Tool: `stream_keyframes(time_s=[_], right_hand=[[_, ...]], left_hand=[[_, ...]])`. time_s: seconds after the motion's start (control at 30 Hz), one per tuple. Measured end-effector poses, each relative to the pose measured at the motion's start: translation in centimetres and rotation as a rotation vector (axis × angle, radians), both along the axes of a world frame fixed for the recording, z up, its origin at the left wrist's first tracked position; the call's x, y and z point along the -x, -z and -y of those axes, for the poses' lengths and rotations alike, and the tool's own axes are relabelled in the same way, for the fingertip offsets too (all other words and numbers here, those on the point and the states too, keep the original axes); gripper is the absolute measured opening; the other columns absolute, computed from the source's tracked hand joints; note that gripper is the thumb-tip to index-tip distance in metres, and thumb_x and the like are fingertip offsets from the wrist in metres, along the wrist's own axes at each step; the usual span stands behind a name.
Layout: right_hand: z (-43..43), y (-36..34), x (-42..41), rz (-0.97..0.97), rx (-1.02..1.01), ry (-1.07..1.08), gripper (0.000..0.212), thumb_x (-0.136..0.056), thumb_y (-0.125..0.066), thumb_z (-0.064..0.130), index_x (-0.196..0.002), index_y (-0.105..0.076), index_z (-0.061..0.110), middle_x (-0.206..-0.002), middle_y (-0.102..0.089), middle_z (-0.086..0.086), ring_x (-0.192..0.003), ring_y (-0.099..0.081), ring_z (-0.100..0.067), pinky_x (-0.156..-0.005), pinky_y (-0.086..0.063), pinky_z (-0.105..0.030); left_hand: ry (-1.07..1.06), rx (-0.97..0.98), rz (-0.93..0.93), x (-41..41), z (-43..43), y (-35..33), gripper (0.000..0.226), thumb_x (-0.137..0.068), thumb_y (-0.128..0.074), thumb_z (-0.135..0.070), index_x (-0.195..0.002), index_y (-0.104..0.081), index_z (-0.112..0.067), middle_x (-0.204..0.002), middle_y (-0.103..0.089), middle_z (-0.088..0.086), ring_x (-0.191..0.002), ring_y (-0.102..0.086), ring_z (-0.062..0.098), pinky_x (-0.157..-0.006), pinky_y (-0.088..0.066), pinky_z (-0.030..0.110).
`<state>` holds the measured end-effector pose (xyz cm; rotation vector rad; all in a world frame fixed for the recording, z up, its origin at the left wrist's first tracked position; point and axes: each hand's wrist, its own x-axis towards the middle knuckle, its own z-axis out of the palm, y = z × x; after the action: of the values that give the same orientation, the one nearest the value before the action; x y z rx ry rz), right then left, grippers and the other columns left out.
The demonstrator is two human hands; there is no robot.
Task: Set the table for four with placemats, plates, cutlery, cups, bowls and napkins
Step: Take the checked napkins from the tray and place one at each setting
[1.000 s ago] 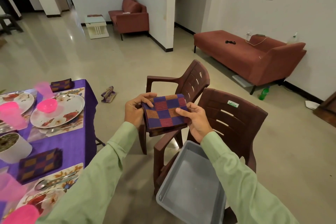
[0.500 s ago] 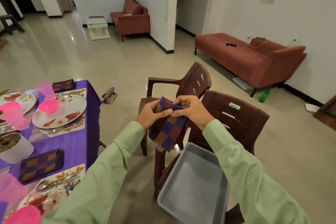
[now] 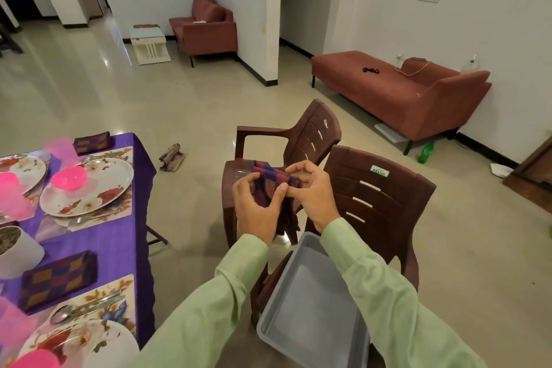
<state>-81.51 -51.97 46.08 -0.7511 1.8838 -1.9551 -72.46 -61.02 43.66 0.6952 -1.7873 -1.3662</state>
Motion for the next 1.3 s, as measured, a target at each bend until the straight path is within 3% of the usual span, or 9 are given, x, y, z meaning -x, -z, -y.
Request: stream_keyframes(time_s=[0.17, 0.33, 0.5, 0.67, 0.83, 0.9, 1.0, 1.13, 1.3], right_hand=[[0.4, -0.2, -0.5, -0.021, 0.008, -0.111, 0.03, -0.083, -0.069, -0.008, -0.109, -0.066, 0.006, -0.105, -0.074, -0.009, -0.101, -0.071, -0.024, -0.092, -0.056, -0.048], [1.0, -0.2, -0.9, 0.007, 0.031, -0.031, 0.029, -0.081, -0.072, -0.006, -0.107, -0.07, 0.008, -0.105, -0.075, -0.007, -0.101, -0.071, -0.022, -0.093, -0.055, -0.048], [2.0, -0.1, -2.2, -0.086, -0.031, 0.141, 0.028, -0.085, -0.069, -0.003, -0.108, -0.071, 0.013, -0.1, -0.075, 0.001, -0.095, -0.072, -0.009, -0.09, -0.058, -0.038], [2.2, 0.6, -2.7, -0.143, -0.103, 0.051, 0.037, -0.095, -0.06, 0.009, -0.129, -0.062, 0.022, -0.12, -0.069, 0.006, -0.113, -0.063, -0.005, -0.1, -0.052, -0.035], [2.2, 1.3, -3.4, 0.033, -0.048, -0.052, 0.051, -0.098, -0.056, 0.025, -0.147, -0.042, 0.028, -0.142, -0.052, 0.007, -0.131, -0.048, -0.006, -0.11, -0.042, -0.031], [2.1, 1.5, -3.5, 0.044, -0.021, 0.003, 0.051, -0.096, -0.059, 0.029, -0.145, -0.044, 0.03, -0.141, -0.053, 0.009, -0.13, -0.049, -0.005, -0.107, -0.045, -0.029], [1.9, 1.5, -3.1, 0.056, 0.032, 0.138, 0.033, -0.1, -0.054, 0.021, -0.132, -0.057, 0.026, -0.123, -0.063, 0.009, -0.113, -0.059, -0.001, -0.101, -0.051, -0.03], [1.0, 1.3, -2.1, 0.147, 0.024, 0.235, 0.024, -0.103, -0.046, 0.018, -0.11, -0.066, 0.03, -0.111, -0.067, 0.006, -0.11, -0.062, -0.014, -0.095, -0.055, -0.041], [0.7, 0.9, -1.7, 0.175, 0.028, 0.097, 0.021, -0.104, -0.043, 0.021, -0.11, -0.063, 0.022, -0.106, -0.069, -0.003, -0.103, -0.066, -0.022, -0.088, -0.058, -0.042]], left_hand=[[0.03, -0.135, -0.063, 0.0, -0.7, -0.6, 0.039, -0.085, -0.074, -0.036, -0.12, -0.06, -0.027, -0.106, -0.067, -0.015, -0.097, -0.064, -0.004, -0.078, -0.052, 0.01], [-0.069, -0.043, -0.006, 0.2, 0.2, -0.3, 0.024, -0.098, -0.057, -0.029, -0.118, -0.068, -0.025, -0.093, -0.069, -0.014, -0.089, -0.065, 0.002, -0.08, -0.057, 0.021], [-0.02, 0.002, -0.009, 0.4, -0.9, -0.1, 0.03, -0.101, -0.052, -0.024, -0.129, -0.063, -0.018, -0.082, -0.062, -0.024, -0.077, -0.06, -0.015, -0.066, -0.045, 0.003], [0.168, -0.148, 0.032, 0.5, -1.7, 0.8, 0.059, -0.099, -0.033, -0.058, -0.148, -0.041, -0.026, -0.117, -0.067, -0.006, -0.107, -0.062, -0.003, -0.093, -0.049, 0.016], [0.365, -0.337, 0.028, 1.3, -1.9, 1.3, 0.08, -0.09, -0.025, -0.075, -0.155, -0.019, -0.03, -0.162, -0.022, 0.0, -0.149, -0.021, 0.019, -0.122, -0.019, 0.041], [0.418, -0.458, -0.025, 0.7, -2.4, 0.2, 0.097, -0.077, -0.031, -0.088, -0.154, -0.025, -0.029, -0.16, -0.027, -0.002, -0.147, -0.026, 0.016, -0.12, -0.023, 0.036], [0.464, -0.668, -0.133, 0.0, -2.3, 0.0, 0.08, -0.08, -0.037, -0.078, -0.145, -0.043, -0.031, -0.149, -0.044, -0.002, -0.138, -0.041, 0.018, -0.115, -0.032, 0.038], [0.316, -0.411, -0.075, -0.9, 0.6, 0.5, 0.064, -0.088, -0.033, -0.07, -0.13, -0.058, -0.028, -0.136, -0.053, -0.005, -0.123, -0.05, 0.01, -0.091, -0.044, 0.014], [0.332, -0.325, -0.018, -0.8, 4.2, -0.4, 0.042, -0.095, -0.057, -0.045, -0.133, -0.045, -0.035, -0.129, -0.052, -0.013, -0.114, -0.052, 0.002, -0.08, -0.045, 0.014]])
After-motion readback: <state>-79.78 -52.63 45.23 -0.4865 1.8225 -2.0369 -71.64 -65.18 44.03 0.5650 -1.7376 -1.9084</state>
